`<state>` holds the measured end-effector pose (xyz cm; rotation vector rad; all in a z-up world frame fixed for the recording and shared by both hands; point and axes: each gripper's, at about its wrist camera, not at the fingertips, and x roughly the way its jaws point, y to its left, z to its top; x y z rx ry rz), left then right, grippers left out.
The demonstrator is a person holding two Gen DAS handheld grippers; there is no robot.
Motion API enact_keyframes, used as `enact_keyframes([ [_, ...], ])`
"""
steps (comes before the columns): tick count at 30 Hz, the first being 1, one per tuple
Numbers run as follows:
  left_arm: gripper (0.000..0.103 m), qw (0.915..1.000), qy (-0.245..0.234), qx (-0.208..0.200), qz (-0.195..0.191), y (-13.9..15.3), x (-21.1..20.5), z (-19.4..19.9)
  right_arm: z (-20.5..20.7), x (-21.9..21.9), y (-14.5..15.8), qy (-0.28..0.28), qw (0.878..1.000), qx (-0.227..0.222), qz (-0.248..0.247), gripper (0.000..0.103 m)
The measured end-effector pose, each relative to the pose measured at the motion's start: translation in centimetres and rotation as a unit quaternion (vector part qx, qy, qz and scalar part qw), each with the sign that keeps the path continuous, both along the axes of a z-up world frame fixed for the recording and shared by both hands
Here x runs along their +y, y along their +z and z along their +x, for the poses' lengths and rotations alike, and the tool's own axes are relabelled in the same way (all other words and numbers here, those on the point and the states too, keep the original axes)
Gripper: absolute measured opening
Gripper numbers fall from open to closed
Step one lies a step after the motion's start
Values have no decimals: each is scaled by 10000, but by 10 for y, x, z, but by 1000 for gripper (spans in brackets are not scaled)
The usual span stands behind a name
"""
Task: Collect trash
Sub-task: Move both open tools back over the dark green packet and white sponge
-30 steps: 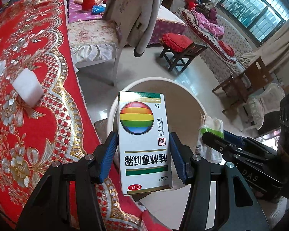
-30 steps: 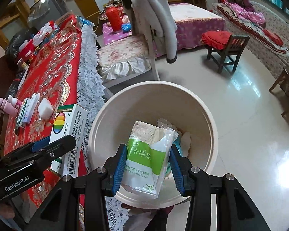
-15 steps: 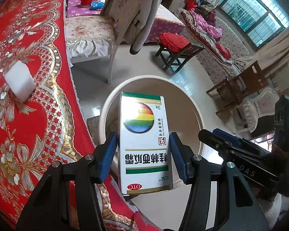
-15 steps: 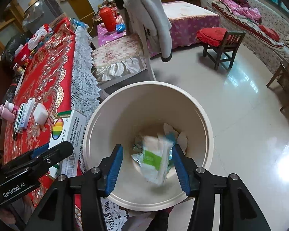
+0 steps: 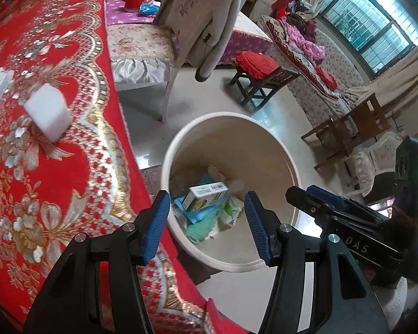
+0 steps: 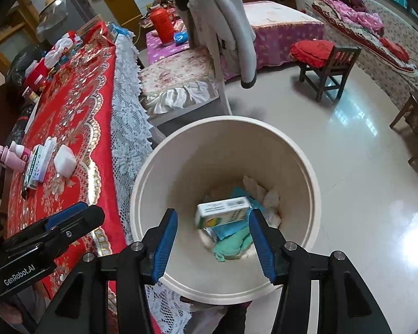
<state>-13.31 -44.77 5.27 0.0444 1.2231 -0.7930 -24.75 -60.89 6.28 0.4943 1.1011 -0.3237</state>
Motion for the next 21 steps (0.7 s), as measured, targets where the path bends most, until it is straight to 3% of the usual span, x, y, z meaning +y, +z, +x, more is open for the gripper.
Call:
enact_keyframes([
  [14, 54, 9974, 670, -249, 94, 11, 76, 22, 49, 56, 8, 593, 9981, -137, 15, 52],
  [18, 54, 9946, 987, -278, 156, 13, 112, 33, 67, 79, 10, 821, 9964, -195, 37, 60],
  [21, 54, 9919, 1221, -287, 204, 14, 138, 40, 85, 102, 9, 1052, 9942, -219, 66, 60],
])
